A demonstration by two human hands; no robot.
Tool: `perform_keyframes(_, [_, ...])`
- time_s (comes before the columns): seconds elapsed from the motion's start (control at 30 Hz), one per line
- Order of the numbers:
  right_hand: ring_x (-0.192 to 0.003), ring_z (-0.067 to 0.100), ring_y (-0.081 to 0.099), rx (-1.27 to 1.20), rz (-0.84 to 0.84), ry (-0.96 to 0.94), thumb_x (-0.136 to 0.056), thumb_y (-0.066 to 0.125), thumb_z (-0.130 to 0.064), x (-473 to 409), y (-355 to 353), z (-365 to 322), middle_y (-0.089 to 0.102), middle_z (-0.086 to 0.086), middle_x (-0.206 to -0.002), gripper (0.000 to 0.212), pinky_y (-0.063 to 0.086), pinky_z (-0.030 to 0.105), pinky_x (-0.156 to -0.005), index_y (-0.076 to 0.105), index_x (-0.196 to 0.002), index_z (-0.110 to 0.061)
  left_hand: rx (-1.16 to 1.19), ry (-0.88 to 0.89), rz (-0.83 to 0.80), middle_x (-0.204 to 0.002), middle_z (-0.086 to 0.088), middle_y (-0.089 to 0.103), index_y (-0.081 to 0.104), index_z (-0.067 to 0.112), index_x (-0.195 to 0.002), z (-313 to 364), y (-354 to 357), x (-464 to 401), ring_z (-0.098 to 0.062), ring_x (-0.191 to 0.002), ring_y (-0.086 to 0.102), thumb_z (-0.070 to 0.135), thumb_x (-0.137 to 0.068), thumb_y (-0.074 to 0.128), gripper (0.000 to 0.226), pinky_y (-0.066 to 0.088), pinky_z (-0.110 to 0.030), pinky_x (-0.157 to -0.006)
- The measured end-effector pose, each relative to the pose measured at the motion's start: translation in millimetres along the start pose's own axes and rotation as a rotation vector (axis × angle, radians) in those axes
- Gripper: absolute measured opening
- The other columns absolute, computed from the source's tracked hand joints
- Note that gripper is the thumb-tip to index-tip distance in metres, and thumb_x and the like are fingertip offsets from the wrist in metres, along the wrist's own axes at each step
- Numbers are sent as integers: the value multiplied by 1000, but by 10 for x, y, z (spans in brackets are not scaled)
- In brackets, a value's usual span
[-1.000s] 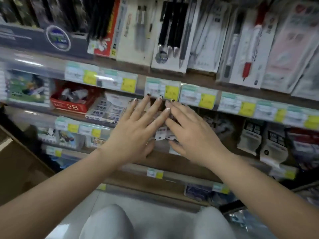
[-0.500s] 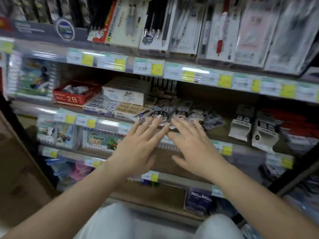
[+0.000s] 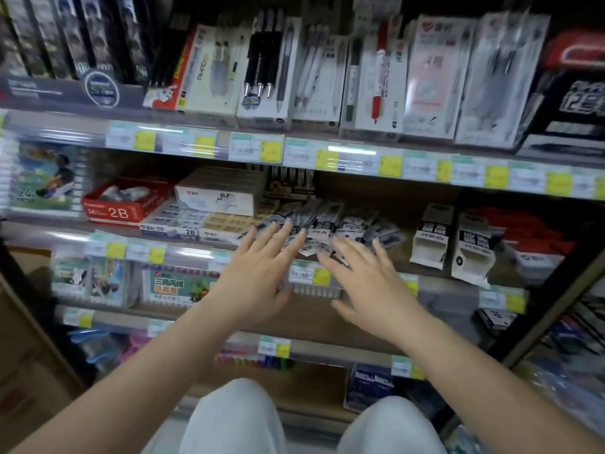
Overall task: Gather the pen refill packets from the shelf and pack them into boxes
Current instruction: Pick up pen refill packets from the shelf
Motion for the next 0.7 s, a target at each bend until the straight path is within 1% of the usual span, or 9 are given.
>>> perform_keyframes(0.07, [-147, 19, -3, -1, -11, 20, -93, 51, -41, -18, 28, 117, 0, 0, -160, 73, -9, 46, -115, 8, -150, -32, 33, -20, -14, -160, -2, -5, -8, 25, -151, -10, 13, -160, -22, -147, -4, 42, -94, 44, 79, -1, -41, -119])
perform_keyframes(0.13, [-146, 19, -1, -1, -13, 36, -93, 50, -42, -41, 53, 228, 2, 0, -160, 72, -7, 47, -116, 8, -150, -33, 56, -35, -14, -159, -5, 11, 4, 21, -152, -5, 5, -321, -23, -146, 9, 43, -93, 47, 76, 8, -40, -118])
perform_keyframes(0.2, [-146, 19, 1, -8, -12, 48, -93, 50, -43, -65, 71, 334, 5, 0, -159, 72, -6, 47, -116, 8, -150, -33, 56, -42, -10, -152, -6, 28, 15, 18, -150, 19, -3, -494, -25, -139, 25, 43, -92, 48, 71, 21, -38, -113])
perform_keyframes(0.27, [-146, 19, 4, -21, -12, 58, -92, 52, -43, -85, 83, 435, 8, 0, -159, 72, -4, 48, -116, 10, -150, -32, 65, -63, -33, -144, -8, 37, 21, 18, -148, 55, 9, -671, -27, -131, 36, 44, -93, 47, 67, 31, -38, -105])
perform_keyframes(0.33, [-145, 20, 7, -20, -5, 64, -91, 53, -43, -101, 97, 530, 12, -1, -157, 73, 1, 49, -117, 12, -150, -31, 95, -86, -79, -146, -9, 37, 22, 19, -149, 93, 72, -850, -30, -128, 42, 45, -92, 48, 68, 38, -40, -100])
perform_keyframes(0.4, [-145, 21, 9, -25, -7, 70, -91, 53, -42, -110, 122, 607, 13, 0, -157, 73, 2, 49, -117, 12, -150, -30, 154, -121, -109, -153, -8, 28, 20, 22, -150, 110, 147, -1032, -31, -130, 42, 46, -91, 49, 70, 44, -41, -97])
perform_keyframes(0.53, [-144, 22, 12, -47, -16, 73, -91, 54, -41, -99, 169, 723, 16, 1, -156, 73, 3, 49, -117, 13, -150, -29, 238, -233, -225, -159, -3, 12, 18, 27, -150, 61, 376, -1359, -29, -137, 34, 51, -89, 52, 74, 42, -41, -102])
perform_keyframes(0.6, [-144, 23, 13, -54, -5, 75, -91, 55, -40, -75, 164, 772, 18, 3, -156, 72, 3, 50, -116, 15, -150, -28, 218, -281, -311, -156, -6, 23, 21, 27, -149, 35, 514, -1447, -30, -130, 42, 54, -86, 56, 77, 46, -41, -99])
perform_keyframes(0.7, [-143, 25, 17, -65, 26, 82, -89, 58, -39, -36, 143, 825, 22, 6, -155, 73, 4, 50, -116, 19, -150, -26, 175, -308, -368, -136, -9, 50, 32, 25, -145, 45, 642, -1484, -30, -114, 55, 50, -82, 63, 74, 51, -39, -90])
Point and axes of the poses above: each hand's wrist, its own x-axis away from the middle knuckle, its own y-axis out of the palm, z = x × y, the point moved 10 cm from there along -x, towards the middle knuckle
